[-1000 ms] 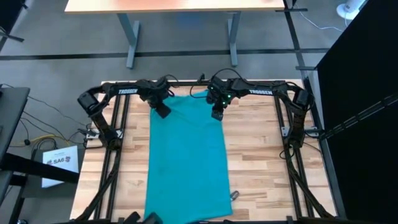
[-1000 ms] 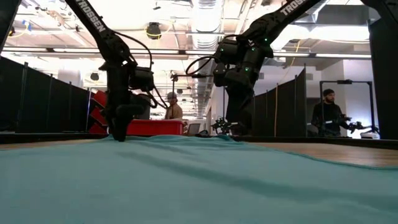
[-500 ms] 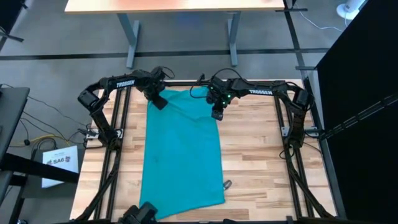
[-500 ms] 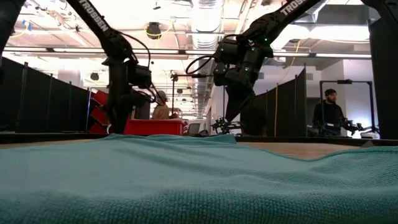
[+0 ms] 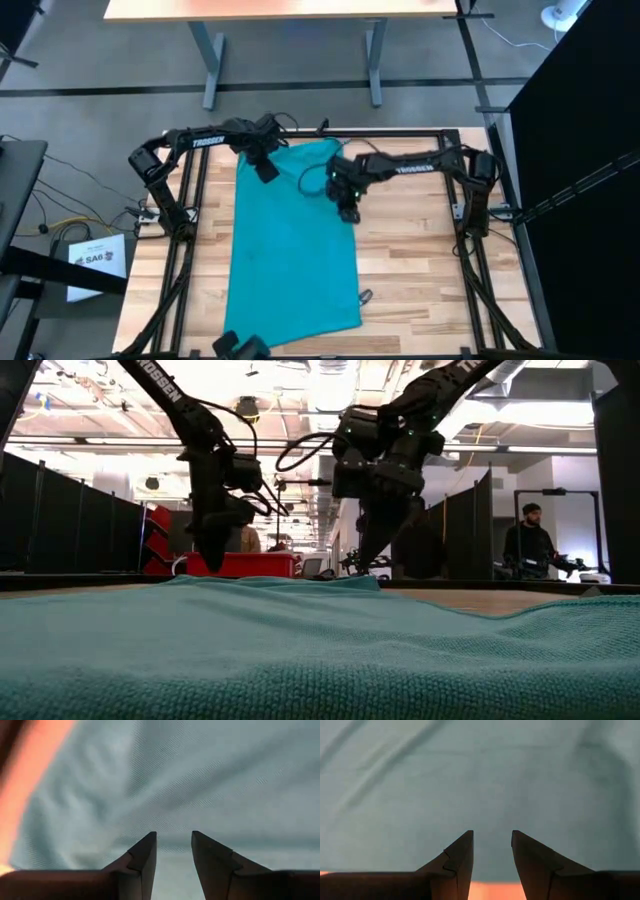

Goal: Roll towel
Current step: Roll the blue towel

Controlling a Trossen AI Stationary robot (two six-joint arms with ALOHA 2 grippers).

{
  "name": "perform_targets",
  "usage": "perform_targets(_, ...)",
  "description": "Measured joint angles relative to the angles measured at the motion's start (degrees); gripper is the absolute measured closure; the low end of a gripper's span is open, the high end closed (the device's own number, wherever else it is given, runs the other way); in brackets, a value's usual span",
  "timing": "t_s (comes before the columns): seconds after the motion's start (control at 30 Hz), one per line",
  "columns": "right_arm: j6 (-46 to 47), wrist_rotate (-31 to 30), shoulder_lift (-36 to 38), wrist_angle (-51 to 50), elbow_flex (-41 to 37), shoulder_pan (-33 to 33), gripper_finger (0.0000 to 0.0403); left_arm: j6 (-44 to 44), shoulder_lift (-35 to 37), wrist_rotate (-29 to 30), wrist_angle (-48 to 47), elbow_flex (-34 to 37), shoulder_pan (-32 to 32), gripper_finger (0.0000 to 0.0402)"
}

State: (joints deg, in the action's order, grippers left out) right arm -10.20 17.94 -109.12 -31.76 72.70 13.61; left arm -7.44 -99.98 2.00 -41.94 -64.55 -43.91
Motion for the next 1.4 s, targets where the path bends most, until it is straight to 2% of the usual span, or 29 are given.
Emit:
perform_targets(0.13,5.26,-1.31,-0.02,5.82,-2.66,-1.72,0.0281,0.48,-0.36,-0.09,2.76,0.00,-1.92,0.0293)
perform_targets(0.37,7.17,-1.60,-1.45,5.40,-3.99,-4.43,0.0281,-0.32,-1.25,-2.08,3.00,0.29,-3.15,0.0293)
perform_targets(0.67,8.72,-1.84,-3.56,6.99,-3.82,-7.37,0.0281,-1.79,-5.70,-2.43,5.69,0.31,-3.65,0.0293)
perform_targets(1.03,11.23,-1.68,-3.32,6.34,-6.44,-12.03,0.0281,-1.86,-5.99,-2.13,7.01,0.22,-5.77,0.0292)
perform_targets(1.17,11.72,-1.64,-2.33,5.39,-6.31,-11.72,0.0281,-1.84,-5.99,-2.31,6.82,0.22,-5.82,0.0292)
perform_targets(1.4,7.80,-8.55,6.05,-0.78,-2.54,-5.95,0.0281,-3.32,-5.09,-5.33,-0.62,-2.88,-4.48,0.0292)
